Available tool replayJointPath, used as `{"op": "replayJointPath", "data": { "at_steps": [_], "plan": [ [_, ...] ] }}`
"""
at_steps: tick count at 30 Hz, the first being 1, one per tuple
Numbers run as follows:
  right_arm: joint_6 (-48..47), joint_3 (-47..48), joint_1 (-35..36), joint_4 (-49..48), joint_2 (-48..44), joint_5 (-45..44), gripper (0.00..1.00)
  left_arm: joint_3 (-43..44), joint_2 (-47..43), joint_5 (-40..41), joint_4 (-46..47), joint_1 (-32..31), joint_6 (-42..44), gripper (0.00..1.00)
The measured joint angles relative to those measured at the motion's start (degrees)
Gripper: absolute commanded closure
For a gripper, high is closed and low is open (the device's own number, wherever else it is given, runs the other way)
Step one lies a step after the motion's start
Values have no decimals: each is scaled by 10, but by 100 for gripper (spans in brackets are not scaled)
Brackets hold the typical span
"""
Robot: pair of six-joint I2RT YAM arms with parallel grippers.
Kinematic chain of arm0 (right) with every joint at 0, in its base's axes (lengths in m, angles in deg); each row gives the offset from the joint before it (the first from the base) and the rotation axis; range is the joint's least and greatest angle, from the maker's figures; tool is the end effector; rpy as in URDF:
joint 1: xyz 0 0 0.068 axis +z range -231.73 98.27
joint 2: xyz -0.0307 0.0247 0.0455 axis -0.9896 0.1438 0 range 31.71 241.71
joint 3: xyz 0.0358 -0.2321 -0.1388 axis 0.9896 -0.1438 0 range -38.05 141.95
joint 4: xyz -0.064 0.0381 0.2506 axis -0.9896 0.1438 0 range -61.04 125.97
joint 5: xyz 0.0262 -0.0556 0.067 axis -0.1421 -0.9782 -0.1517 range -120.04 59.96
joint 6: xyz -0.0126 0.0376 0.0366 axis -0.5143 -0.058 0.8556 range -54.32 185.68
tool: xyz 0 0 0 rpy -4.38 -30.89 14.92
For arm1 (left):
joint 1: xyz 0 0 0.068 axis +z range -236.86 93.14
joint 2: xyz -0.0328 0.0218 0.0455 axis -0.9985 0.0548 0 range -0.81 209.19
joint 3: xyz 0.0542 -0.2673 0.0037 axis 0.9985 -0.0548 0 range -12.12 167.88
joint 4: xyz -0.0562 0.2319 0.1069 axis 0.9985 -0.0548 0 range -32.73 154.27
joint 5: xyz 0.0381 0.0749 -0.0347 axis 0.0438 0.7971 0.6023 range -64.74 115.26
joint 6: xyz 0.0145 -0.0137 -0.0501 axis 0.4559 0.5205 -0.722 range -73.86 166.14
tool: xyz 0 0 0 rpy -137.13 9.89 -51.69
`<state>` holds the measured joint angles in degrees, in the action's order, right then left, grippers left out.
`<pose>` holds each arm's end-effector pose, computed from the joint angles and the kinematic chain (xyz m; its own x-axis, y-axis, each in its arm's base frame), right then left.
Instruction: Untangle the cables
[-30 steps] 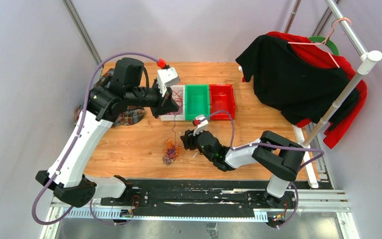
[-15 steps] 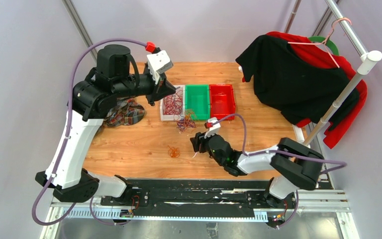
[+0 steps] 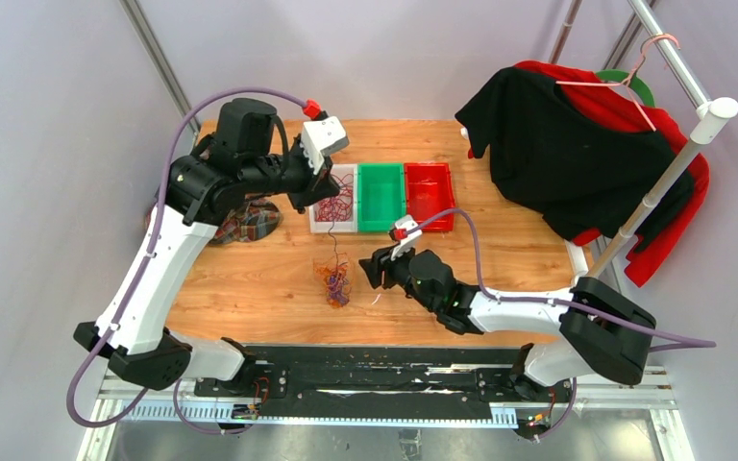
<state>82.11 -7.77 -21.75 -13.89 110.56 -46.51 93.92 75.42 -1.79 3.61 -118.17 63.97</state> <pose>0.1506 0.2406 0.2177 -0.2428 0.1221 -0.9624 -0.6470 0.7188 0.2544 0.1886 -0.1337 0.4895 -0.1733 0.4246 -0.8887 0.8923 0.4497 0.0408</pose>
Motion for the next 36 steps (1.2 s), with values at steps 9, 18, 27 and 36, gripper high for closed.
{"op": "replayJointPath", "data": {
  "at_steps": [9,18,27,36],
  "plan": [
    [-1,13,0,10,34,62,36,-20,-12,19,-9,0,19,100],
    [-15,76,0,20,71,89,39,-20,-37,11,-9,0,19,100],
    [-19,141,-6,60,149,57,69,-20,-37,3,-10,0,19,100],
    [-6,128,-13,70,151,42,99,-20,-41,21,-10,0,35,100]
  ]
}}
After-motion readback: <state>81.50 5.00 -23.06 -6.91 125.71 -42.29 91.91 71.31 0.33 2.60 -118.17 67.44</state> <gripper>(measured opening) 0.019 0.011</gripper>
